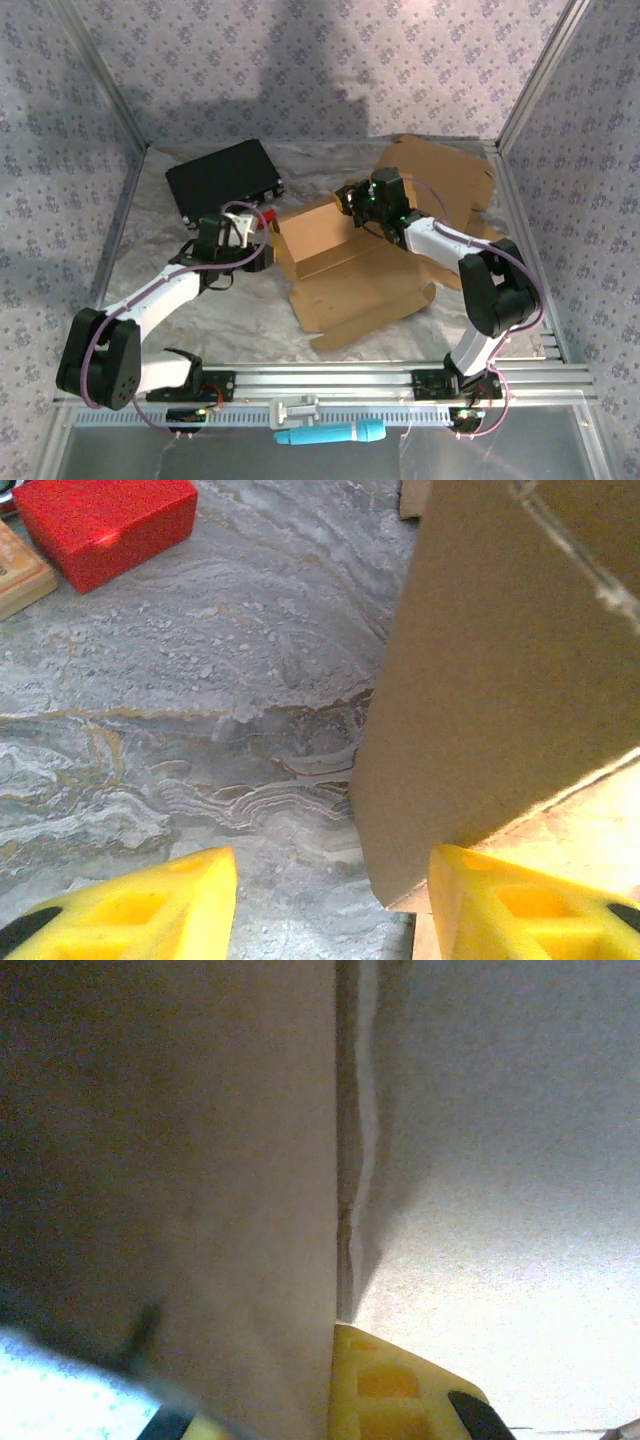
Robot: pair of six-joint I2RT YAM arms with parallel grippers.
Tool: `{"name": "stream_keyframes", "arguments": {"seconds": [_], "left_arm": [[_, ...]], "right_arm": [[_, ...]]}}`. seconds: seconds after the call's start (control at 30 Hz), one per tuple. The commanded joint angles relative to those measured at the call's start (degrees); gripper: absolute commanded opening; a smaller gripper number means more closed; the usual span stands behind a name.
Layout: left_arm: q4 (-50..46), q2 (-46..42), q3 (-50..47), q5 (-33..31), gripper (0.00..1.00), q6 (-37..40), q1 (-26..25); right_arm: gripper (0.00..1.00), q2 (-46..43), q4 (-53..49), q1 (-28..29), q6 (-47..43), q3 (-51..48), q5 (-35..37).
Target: Fold the paper box
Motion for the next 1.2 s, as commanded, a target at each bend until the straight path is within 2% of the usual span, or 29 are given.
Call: {"name": "stream_keyframes", "arguments": {"seconds": [0.0, 0.27, 0.43, 0.77, 0.93, 1.1, 1.17], "left_arm": [[1.71, 0.24, 1.26, -0.08, 0.54, -0.47, -0.72], [6.33, -1.64, -0.73, -0.84, 0.59, -3.08, -3.41], [8.07, -3.25, -2.18, -0.09, 0.58, -4.25, -4.34], [6.51, -0.84, -1.21, -0.04, 0.56, -2.94, -4.84], [5.25, 0.83, 1.35, -5.63, 0.55, -1.91, -7.02], [2.68, -1.06, 1.76, -14.66, 0.54, -0.83, -10.25], [2.96, -1.88, 1.08, -15.85, 0.54, -0.83, -10.81]], "right_arm": [[0.00, 0.94, 0.81, 0.10, -1.11, -0.72, -1.21], [0.00, 1.06, 1.78, -0.05, -0.34, -0.99, -1.44], [0.00, 1.53, 2.46, -0.47, 0.09, -0.88, -1.56], [0.00, 2.07, 4.03, -0.28, 0.54, -0.40, -2.09], [0.00, 0.73, 10.32, -0.06, 0.75, -3.83, -2.00], [0.00, -2.28, 17.42, 0.52, 2.17, -9.40, -2.32], [0.00, -3.26, 19.57, 0.60, 2.04, -11.49, -2.78]]}}
